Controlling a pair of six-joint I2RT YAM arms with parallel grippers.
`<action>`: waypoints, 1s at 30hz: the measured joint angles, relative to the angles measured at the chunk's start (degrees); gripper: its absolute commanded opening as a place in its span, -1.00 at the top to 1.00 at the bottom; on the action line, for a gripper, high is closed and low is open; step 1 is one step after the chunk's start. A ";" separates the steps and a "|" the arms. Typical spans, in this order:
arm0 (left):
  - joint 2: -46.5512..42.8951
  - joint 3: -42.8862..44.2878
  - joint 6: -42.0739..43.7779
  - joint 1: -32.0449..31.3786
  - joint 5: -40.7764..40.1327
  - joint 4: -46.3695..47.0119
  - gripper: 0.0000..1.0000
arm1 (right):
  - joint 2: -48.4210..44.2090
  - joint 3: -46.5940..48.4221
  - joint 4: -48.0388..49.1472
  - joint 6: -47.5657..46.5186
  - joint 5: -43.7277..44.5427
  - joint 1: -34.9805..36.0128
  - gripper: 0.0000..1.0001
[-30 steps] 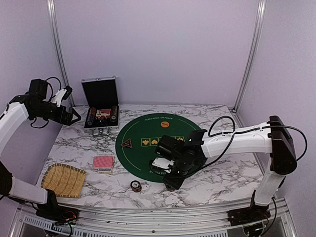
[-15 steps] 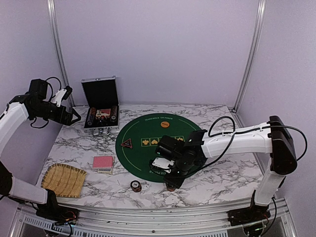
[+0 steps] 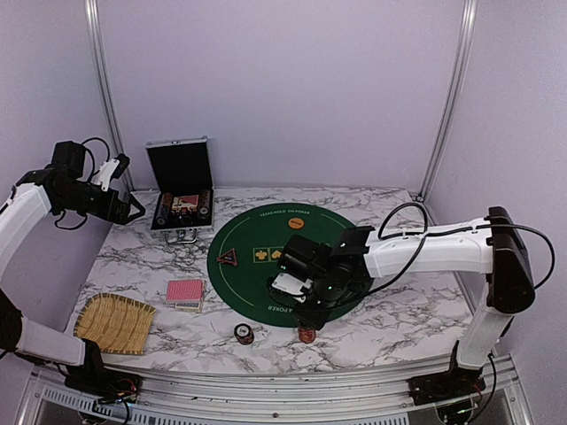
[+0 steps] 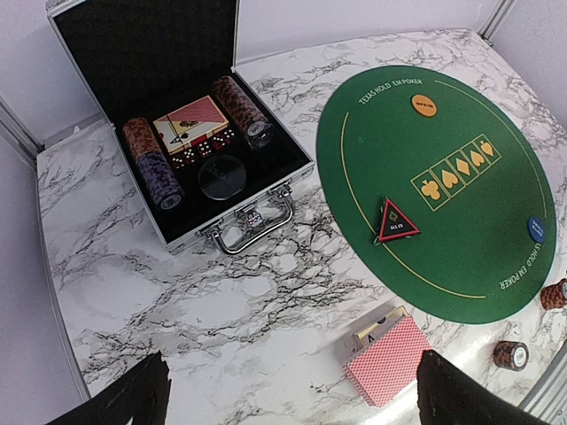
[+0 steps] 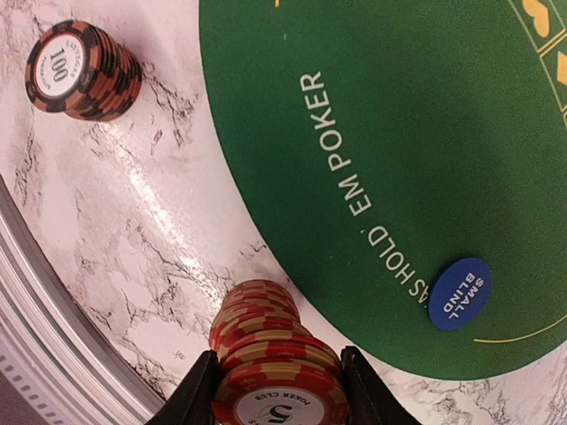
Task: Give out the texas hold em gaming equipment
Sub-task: Pick up the pile of poker chips from the pile of poker chips, then place the poker chips pile in the big blind area.
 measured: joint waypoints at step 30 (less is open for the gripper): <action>0.66 0.81 -0.04 0.00 0.13 -0.15 -0.98 | 29.46 37.03 7.06 2.14 7.48 -31.30 1.00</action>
